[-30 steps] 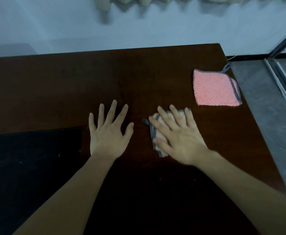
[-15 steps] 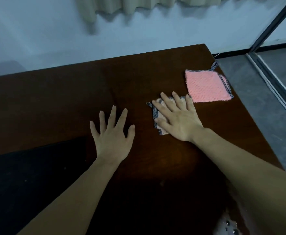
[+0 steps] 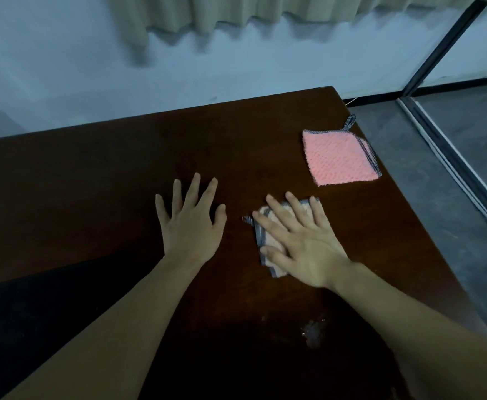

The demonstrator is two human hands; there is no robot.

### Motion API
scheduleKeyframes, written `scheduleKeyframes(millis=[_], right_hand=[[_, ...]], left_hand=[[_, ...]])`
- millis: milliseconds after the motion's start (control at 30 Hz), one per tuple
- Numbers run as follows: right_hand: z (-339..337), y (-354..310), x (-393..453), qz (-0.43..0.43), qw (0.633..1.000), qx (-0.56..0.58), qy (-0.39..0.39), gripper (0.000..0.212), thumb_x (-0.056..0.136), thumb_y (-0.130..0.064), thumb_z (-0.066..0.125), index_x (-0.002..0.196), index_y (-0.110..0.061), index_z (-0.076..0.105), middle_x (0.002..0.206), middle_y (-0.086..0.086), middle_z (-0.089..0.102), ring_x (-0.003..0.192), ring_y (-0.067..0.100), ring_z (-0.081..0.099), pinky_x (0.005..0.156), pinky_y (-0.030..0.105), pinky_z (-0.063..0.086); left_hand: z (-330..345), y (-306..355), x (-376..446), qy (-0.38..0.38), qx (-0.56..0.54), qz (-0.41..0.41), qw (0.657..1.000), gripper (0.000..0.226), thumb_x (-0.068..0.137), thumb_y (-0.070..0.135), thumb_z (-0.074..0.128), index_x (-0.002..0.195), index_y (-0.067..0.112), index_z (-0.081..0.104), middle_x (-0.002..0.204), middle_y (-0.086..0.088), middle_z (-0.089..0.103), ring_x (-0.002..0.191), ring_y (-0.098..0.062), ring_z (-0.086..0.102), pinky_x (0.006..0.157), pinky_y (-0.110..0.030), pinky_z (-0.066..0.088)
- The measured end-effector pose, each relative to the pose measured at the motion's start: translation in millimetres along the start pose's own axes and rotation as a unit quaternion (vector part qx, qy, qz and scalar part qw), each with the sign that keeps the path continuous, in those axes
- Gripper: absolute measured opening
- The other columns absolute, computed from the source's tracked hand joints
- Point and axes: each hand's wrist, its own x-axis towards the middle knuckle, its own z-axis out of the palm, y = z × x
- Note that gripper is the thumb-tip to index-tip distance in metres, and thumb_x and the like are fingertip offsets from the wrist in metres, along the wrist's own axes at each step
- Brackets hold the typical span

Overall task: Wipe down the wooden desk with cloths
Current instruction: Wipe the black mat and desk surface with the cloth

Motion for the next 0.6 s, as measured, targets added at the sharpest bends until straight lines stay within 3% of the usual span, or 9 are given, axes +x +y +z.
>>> scheduleKeyframes(millis=[100, 200, 367, 467, 600], right_hand=[[-8, 6, 29, 0.029, 0.999, -0.015, -0.009, 0.067, 0.092, -0.071, -0.006, 0.154, -0.050, -0.017, 0.167, -0.009, -0.022, 0.152, 0.025, -0.028, 0.118, 0.058, -0.019], [-10, 4, 25, 0.002, 1.000, -0.018, -0.024, 0.067, 0.093, -0.071, -0.007, 0.155, -0.048, -0.017, 0.166, -0.008, -0.024, 0.151, 0.026, -0.028, 0.118, 0.059, -0.019], [-2, 11, -7, -0.058, 0.998, 0.004, -0.025, 0.069, 0.099, -0.069, 0.001, 0.161, -0.041, 0.012, 0.170, -0.003, 0.000, 0.156, 0.032, -0.006, 0.120, 0.062, -0.007], [-8, 24, -7, -0.078, 0.996, 0.035, -0.018, 0.069, 0.096, -0.072, 0.000, 0.159, -0.046, -0.006, 0.166, -0.011, -0.023, 0.150, 0.025, -0.033, 0.118, 0.052, -0.024], [-27, 68, 16, 0.048, 0.997, 0.043, 0.040, 0.076, 0.090, -0.075, 0.000, 0.159, -0.043, -0.010, 0.165, -0.006, -0.027, 0.148, 0.030, -0.034, 0.117, 0.050, -0.026]], left_hand=[[1, 6, 4, 0.005, 0.001, -0.010, 1.000, 0.059, 0.106, 0.053, 0.025, 0.160, 0.042, 0.005, 0.170, 0.006, -0.005, 0.156, -0.025, -0.014, 0.123, -0.058, -0.008], [3, 13, 10, 0.009, 0.003, -0.012, 1.000, 0.059, 0.106, 0.053, 0.024, 0.160, 0.042, 0.004, 0.170, 0.007, -0.006, 0.156, -0.024, -0.014, 0.123, -0.057, -0.009], [7, 27, 21, 0.016, -0.008, -0.029, 0.999, 0.059, 0.105, 0.053, 0.024, 0.160, 0.043, 0.006, 0.170, 0.007, -0.006, 0.156, -0.025, -0.014, 0.123, -0.057, -0.010], [8, 38, 28, 0.018, -0.017, -0.038, 0.999, 0.058, 0.105, 0.053, 0.024, 0.160, 0.044, 0.007, 0.170, 0.008, -0.006, 0.156, -0.024, -0.014, 0.122, -0.057, -0.011], [14, 45, 32, 0.023, -0.011, -0.046, 0.999, 0.058, 0.105, 0.054, 0.022, 0.160, 0.045, 0.006, 0.170, 0.010, -0.008, 0.155, -0.024, -0.016, 0.122, -0.057, -0.011]])
